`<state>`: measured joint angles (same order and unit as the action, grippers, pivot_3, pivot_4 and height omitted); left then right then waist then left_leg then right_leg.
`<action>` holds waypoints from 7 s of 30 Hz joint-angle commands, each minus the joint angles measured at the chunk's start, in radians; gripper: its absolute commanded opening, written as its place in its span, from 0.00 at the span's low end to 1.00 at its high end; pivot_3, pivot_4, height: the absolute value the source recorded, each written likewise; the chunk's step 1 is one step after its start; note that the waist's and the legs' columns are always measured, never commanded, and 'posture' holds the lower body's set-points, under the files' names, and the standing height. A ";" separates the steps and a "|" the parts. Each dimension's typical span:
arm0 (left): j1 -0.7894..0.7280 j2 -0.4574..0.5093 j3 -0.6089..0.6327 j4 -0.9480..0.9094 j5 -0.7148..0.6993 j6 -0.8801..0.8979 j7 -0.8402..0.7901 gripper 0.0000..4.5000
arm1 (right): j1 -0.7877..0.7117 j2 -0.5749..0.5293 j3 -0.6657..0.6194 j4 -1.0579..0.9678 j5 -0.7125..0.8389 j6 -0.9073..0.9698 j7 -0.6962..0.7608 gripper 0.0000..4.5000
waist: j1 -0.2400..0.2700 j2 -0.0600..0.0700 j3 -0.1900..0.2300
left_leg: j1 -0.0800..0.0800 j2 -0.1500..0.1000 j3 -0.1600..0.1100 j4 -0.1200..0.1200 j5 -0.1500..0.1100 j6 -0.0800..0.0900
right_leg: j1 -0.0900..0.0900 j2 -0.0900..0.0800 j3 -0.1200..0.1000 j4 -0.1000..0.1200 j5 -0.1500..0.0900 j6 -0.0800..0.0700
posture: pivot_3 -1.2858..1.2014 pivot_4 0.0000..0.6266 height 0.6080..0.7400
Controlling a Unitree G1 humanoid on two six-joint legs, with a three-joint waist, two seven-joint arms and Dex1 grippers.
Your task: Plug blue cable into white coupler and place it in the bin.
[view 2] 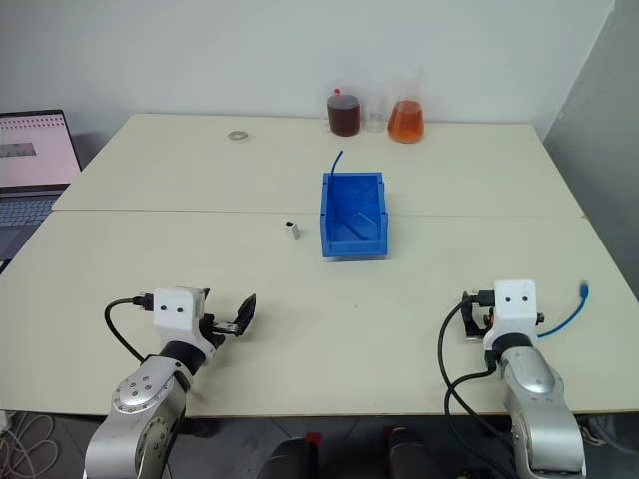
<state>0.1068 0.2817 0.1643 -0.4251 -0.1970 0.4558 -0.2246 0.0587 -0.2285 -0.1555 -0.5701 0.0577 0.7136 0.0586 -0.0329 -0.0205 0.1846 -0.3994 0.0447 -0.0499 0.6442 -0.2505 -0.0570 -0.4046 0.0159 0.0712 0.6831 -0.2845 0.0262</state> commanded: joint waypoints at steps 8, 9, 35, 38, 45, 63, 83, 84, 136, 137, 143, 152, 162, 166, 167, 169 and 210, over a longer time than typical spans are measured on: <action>0.000 0.003 0.011 -0.050 -0.039 0.003 -0.014 1.00 | 0.005 0.001 -0.011 -0.044 -0.008 -0.014 -0.007 0.99 | 0.000 0.000 0.000 | 0.000 0.000 0.000 0.000 0.000 0.000 | 0.000 0.000 0.000 0.000 0.000 0.000 | 0.52 0.24 1.00; -0.001 0.001 0.011 -0.050 -0.045 0.003 -0.015 1.00 | 0.006 0.001 -0.011 -0.044 -0.007 -0.015 -0.006 0.99 | 0.000 0.000 0.000 | 0.000 0.000 0.000 0.000 0.000 0.000 | 0.000 0.000 0.000 0.000 0.000 0.000 | 0.52 0.24 1.00; -0.134 0.161 -0.138 -0.048 -0.177 0.005 -0.374 1.00 | -0.033 -0.025 -0.117 -0.138 0.003 0.124 -0.026 0.99 | 0.000 0.000 0.000 | 0.000 0.000 0.000 0.000 0.000 0.000 | 0.000 0.000 0.000 0.000 0.000 0.000 | 0.52 0.24 1.00; -0.231 0.223 -0.211 -0.038 -0.219 0.014 -0.515 1.00 | -0.049 -0.040 -0.146 -0.171 -0.009 0.198 -0.037 0.99 | 0.000 0.001 0.000 | 0.000 0.000 0.000 0.000 0.000 0.000 | 0.000 0.000 0.000 0.001 0.000 0.000 | 0.52 0.24 1.00; -0.485 0.254 -0.406 0.165 -0.147 -0.136 -0.792 1.00 | -0.150 -0.076 -0.308 -0.167 -0.018 0.415 -0.075 0.99 | 0.000 0.002 -0.001 | 0.000 -0.001 0.000 0.000 0.000 0.000 | 0.000 0.000 0.000 0.000 0.000 0.000 | 0.52 0.24 1.00; -0.706 0.052 -0.529 0.509 -0.025 -0.395 -0.932 1.00 | -0.311 -0.205 -0.491 0.343 0.019 0.374 -0.017 0.99 | -0.017 0.007 -0.004 | 0.000 -0.002 0.001 0.000 0.000 0.001 | 0.000 0.000 0.002 0.001 0.000 -0.001 | 0.52 0.24 1.00; -0.640 0.094 -0.492 0.401 -0.040 -0.327 -0.882 1.00 | -0.426 -0.110 -0.492 0.384 0.064 0.385 -0.111 0.99 | -0.018 0.008 -0.005 | 0.000 -0.002 0.001 0.000 0.000 0.001 | 0.000 0.000 0.002 0.003 0.000 -0.001 | 0.52 0.24 1.00; -0.638 0.096 -0.495 0.397 -0.039 -0.324 -0.884 1.00 | -0.425 -0.107 -0.497 0.390 0.064 0.396 -0.117 0.99 | -0.018 0.008 -0.005 | 0.000 -0.002 0.001 0.000 0.000 0.001 | 0.000 0.000 0.002 0.003 0.000 -0.001 | 0.52 0.24 1.00; 0.317 -0.050 -0.014 -0.208 -0.038 -0.153 -0.130 1.00 | -0.835 -0.111 0.544 0.750 -0.019 -0.404 0.864 0.01 | -0.014 0.004 0.000 | 0.001 0.000 -0.001 0.001 -0.001 0.002 | 0.000 0.000 0.000 0.002 0.001 -0.001 | 0.52 0.24 1.00; 0.331 -0.060 -0.020 -0.207 -0.029 -0.164 -0.116 1.00 | -0.848 -0.090 0.563 0.782 -0.037 -0.428 0.862 0.01 | -0.010 0.004 0.000 | 0.000 -0.001 -0.001 0.001 -0.001 0.002 | 0.000 -0.001 0.000 0.002 0.001 -0.001 | 0.52 0.24 1.00; 0.366 -0.117 -0.065 -0.196 0.009 -0.197 -0.037 1.00 | -0.895 0.019 0.631 0.968 -0.102 -0.496 0.860 0.01 | -0.013 0.002 -0.001 | 0.000 -0.005 0.006 0.001 -0.002 0.000 | 0.000 -0.008 0.003 -0.003 0.003 0.003 | 0.52 0.24 1.00; 0.369 -0.136 -0.060 -0.181 0.019 -0.205 0.021 1.00 | -0.905 0.077 0.637 1.080 -0.123 -0.518 0.887 0.20 | -0.031 0.002 -0.001 | 0.000 -0.004 0.006 0.000 -0.002 0.001 | -0.001 -0.007 0.003 -0.002 0.003 0.002 | 0.52 0.24 1.00; 0.331 -0.108 -0.047 -0.180 -0.004 -0.175 0.003 1.00 | -0.860 0.039 0.603 0.957 -0.094 -0.428 0.915 0.84 | -0.031 0.002 -0.001 | 0.000 -0.003 0.004 0.001 -0.002 0.001 | 0.000 -0.005 0.002 -0.001 0.003 0.002 | 0.52 0.24 1.00; 0.317 -0.045 0.002 -0.186 -0.062 -0.138 -0.059 1.00 | -0.825 -0.010 0.565 0.826 -0.067 -0.337 0.928 0.99 | -0.029 0.002 -0.001 | 0.000 -0.002 0.002 0.001 -0.002 0.001 | 0.000 -0.003 0.001 -0.001 0.003 0.002 | 0.52 0.24 1.00; 0.308 -0.009 0.031 -0.187 -0.091 -0.120 -0.092 1.00 | -0.814 -0.030 0.549 0.776 -0.055 -0.305 0.934 0.99 | -0.027 0.002 -0.001 | 0.000 -0.001 0.002 0.001 -0.002 0.001 | 0.000 -0.003 0.001 -0.001 0.003 0.002 | 0.52 0.24 1.00; 0.253 0.127 0.130 -0.142 -0.153 -0.085 -0.198 1.00 | -0.785 -0.084 0.481 0.634 0.021 -0.178 0.962 0.99 | -0.025 0.002 0.000 | 0.000 0.000 0.001 0.001 -0.002 0.001 | 0.000 -0.001 0.000 0.000 0.002 0.001 | 0.52 0.24 1.00; -0.529 0.279 -0.067 0.630 -0.037 -0.063 -0.453 1.00 | -0.614 -0.440 0.064 0.018 0.521 0.274 0.696 0.99 | -0.015 0.001 0.000 | 0.000 0.000 -0.002 0.000 -0.002 0.000 | -0.002 0.000 -0.003 0.007 -0.001 -0.005 | 0.52 0.24 1.00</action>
<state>-0.4367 0.5256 0.0535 0.2824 -0.2060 0.3691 -0.6468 -0.5541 -0.6601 -0.0612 -0.5138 0.5534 0.9896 0.7626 -0.0483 -0.0195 0.1849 -0.3990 0.0450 -0.0521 0.6446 -0.2522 -0.0567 -0.4064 0.0157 0.0683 0.6906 -0.2860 0.0212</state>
